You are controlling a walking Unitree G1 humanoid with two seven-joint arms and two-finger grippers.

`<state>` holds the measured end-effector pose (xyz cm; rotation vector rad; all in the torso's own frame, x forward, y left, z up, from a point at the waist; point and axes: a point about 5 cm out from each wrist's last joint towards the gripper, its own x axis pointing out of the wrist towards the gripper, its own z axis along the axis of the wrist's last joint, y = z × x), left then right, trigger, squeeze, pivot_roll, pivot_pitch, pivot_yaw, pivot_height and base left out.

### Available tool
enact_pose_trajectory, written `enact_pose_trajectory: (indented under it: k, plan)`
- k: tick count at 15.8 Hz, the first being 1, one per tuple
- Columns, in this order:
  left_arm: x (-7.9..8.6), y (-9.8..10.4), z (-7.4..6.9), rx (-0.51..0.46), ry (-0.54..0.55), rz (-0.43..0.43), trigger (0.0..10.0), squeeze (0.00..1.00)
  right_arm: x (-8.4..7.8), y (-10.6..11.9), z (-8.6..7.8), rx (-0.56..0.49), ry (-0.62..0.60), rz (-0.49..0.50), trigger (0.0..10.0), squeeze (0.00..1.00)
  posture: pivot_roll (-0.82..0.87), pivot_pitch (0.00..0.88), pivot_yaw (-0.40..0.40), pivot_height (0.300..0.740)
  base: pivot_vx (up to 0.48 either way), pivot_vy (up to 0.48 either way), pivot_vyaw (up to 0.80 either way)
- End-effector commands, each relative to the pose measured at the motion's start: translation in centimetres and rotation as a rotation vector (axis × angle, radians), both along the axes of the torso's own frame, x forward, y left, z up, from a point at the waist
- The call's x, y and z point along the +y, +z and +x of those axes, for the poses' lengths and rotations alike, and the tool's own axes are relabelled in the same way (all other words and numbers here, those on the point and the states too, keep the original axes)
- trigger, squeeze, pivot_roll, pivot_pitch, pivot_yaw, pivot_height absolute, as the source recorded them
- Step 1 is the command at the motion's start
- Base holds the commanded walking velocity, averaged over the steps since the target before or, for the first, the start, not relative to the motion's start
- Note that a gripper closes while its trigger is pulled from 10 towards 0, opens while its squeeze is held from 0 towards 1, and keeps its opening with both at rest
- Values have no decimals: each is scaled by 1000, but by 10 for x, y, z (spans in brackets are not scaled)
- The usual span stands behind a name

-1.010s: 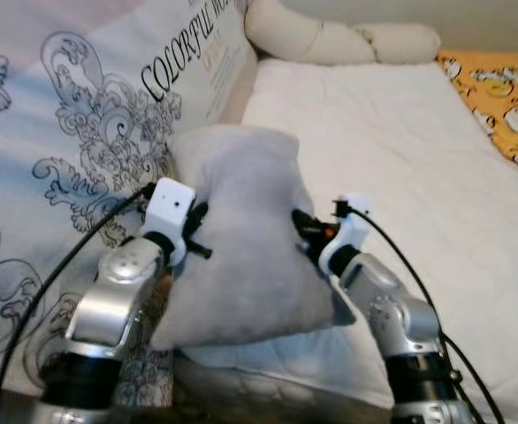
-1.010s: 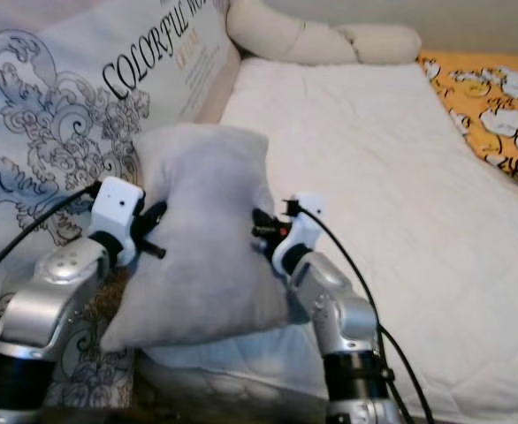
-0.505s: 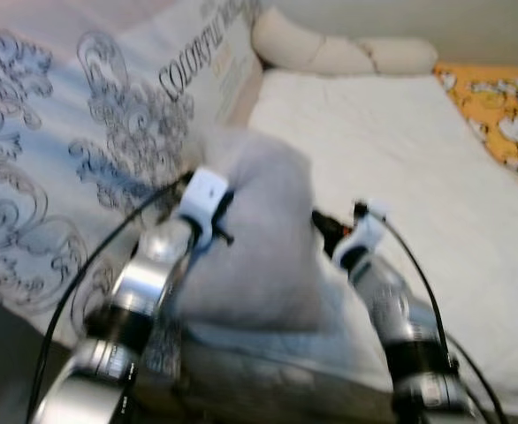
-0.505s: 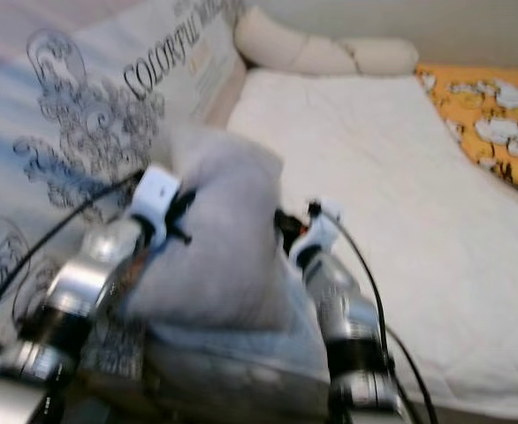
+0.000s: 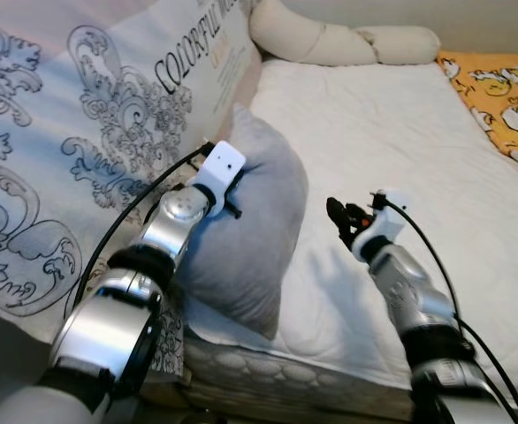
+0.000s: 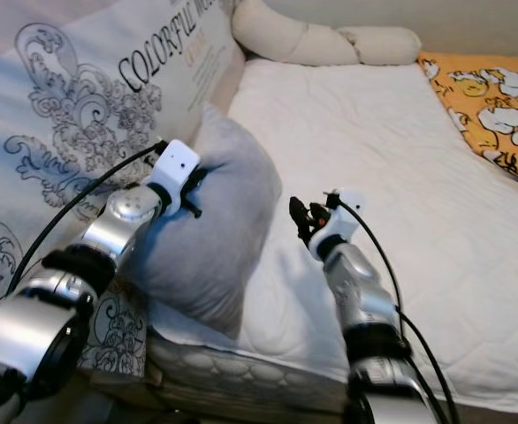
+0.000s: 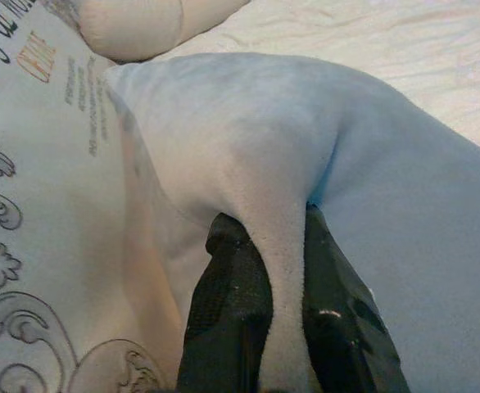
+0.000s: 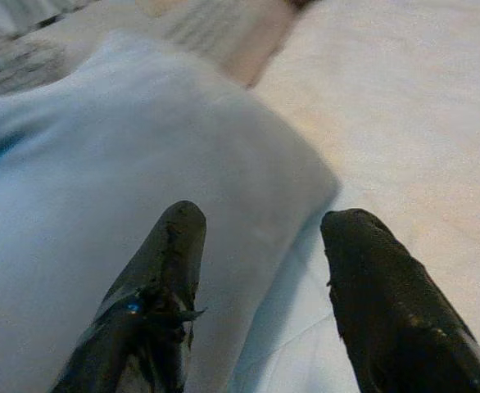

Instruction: Clean up the room

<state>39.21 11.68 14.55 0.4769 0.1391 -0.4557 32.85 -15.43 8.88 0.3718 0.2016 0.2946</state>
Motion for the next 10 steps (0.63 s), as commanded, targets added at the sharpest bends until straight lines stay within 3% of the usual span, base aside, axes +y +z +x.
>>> enact_pose_trajectory:
  k: [1, 5, 10]
  plan:
    - [-4, 20, 7, -72, -15, -4, 10000, 0, 2, 3, -9, -23, 97, -34, 10000, 1000, -154, 0, 66, 740, 0, 0, 0]
    - [-14, 52, 17, -132, -51, -84, 10000, 0, -14, 16, -42, -56, 246, -84, 10000, 1000, -185, 0, 80, 740, 0, 0, 0]
    - [-3, 61, 23, -134, 30, -72, 10000, 0, -16, 26, -68, -39, 366, -123, 10000, 1000, -229, 0, 98, 740, 0, 0, 0]
